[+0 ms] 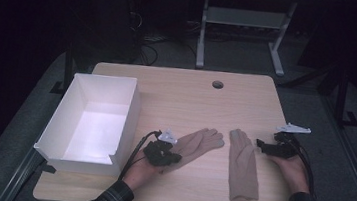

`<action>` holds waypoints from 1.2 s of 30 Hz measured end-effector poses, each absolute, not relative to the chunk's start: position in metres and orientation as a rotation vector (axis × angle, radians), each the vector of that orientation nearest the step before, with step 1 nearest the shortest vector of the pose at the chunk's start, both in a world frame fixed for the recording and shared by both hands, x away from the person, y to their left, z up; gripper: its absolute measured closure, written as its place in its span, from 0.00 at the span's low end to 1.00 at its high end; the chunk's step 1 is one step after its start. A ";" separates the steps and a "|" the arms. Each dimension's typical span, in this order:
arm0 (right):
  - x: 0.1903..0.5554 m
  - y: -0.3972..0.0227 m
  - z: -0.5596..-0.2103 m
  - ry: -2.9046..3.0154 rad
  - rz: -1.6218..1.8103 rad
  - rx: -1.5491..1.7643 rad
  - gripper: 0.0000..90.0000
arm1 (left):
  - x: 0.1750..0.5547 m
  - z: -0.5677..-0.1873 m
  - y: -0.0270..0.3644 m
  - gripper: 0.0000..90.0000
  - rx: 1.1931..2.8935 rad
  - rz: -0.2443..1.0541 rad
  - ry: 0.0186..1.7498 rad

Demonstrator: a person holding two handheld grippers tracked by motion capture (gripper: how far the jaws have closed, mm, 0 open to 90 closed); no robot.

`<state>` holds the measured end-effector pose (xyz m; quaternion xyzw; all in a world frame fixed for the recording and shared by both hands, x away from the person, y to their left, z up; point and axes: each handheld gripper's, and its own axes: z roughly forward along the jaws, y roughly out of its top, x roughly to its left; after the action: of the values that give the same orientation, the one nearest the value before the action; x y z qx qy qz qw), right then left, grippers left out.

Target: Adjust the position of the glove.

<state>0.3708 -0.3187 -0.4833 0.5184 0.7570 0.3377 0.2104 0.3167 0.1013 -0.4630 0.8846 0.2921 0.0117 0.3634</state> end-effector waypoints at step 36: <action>0.371 -0.319 -0.483 2.104 0.939 1.441 0.23 | 0.317 -0.462 0.088 0.99 2.286 0.054 0.749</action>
<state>0.3708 -0.3186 -0.4833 0.5183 0.7569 0.3378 0.2104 0.3167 0.0879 -0.4619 0.8864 0.2907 0.0208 0.3596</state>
